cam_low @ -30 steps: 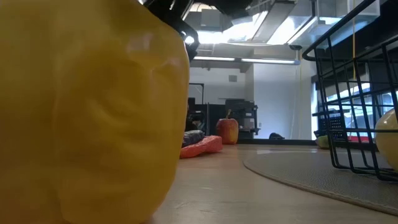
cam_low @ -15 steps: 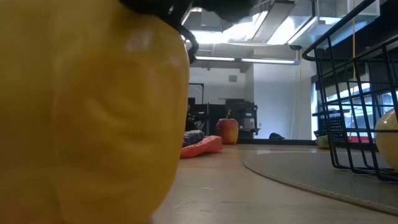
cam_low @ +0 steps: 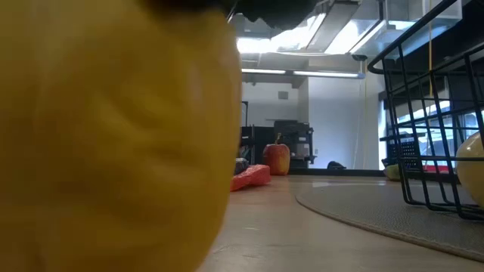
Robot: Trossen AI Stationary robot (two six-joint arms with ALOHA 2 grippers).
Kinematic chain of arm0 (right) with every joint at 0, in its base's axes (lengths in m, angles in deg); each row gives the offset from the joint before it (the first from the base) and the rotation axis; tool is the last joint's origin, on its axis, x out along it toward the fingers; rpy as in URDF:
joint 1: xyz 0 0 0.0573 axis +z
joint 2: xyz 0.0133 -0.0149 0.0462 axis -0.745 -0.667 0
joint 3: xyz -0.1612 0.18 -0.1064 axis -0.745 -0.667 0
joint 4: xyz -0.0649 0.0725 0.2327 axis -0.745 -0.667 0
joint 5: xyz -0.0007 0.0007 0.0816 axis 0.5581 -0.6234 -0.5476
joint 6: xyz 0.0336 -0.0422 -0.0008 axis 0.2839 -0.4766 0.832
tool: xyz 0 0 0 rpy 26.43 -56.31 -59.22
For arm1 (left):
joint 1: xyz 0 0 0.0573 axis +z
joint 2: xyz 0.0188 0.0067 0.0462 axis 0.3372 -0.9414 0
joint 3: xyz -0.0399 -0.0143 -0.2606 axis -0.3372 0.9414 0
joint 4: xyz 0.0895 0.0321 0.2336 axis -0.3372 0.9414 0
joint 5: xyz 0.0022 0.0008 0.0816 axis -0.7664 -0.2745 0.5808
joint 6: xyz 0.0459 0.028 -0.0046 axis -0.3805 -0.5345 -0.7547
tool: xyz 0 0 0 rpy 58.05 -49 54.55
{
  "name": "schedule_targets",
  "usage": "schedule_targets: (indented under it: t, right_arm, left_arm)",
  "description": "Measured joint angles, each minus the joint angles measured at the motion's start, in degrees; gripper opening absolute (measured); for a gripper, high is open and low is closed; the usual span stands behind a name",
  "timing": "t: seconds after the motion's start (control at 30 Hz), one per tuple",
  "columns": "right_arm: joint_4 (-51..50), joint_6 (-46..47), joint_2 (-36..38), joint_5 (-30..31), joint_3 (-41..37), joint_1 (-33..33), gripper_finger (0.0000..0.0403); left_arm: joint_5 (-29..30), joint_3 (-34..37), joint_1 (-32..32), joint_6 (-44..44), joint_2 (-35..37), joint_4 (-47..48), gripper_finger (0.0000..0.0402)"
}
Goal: Build produce basket
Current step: Put the yellow bell pepper into the wire basket
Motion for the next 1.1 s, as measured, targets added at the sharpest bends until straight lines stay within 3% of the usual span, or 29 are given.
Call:
schedule_targets:
  t: [0.27, 0.63, 0.87, 1.1]
  right_arm:
    - [0.04, 3.99, 0.0, -2.43, 0.0, -0.55, 0.0262]
    - [1.93, 4.09, 0.0, -1.4, 0.0, -1.11, 0.0281]
    - [2.36, 8.82, 0.0, -1.14, 0.0, -1.57, 0.0267]
    - [2.45, 11.19, 0.0, 3.09, 0.0, -1.51, 0.0267]
  left_arm:
    - [-0.02, 0.0, 0.0, 0.0, 0.0, 0.0, 0.0]
    - [0.0, 0.0, 0.01, 0.02, 0.0, 0.0, 0.0]
    - [0.0, 0.0, 0.02, 0.0, 0.0, 0.0, 0.0]
    - [-0.01, 0.0, 0.02, 0.0, 0.0, 0.0, 0.0]
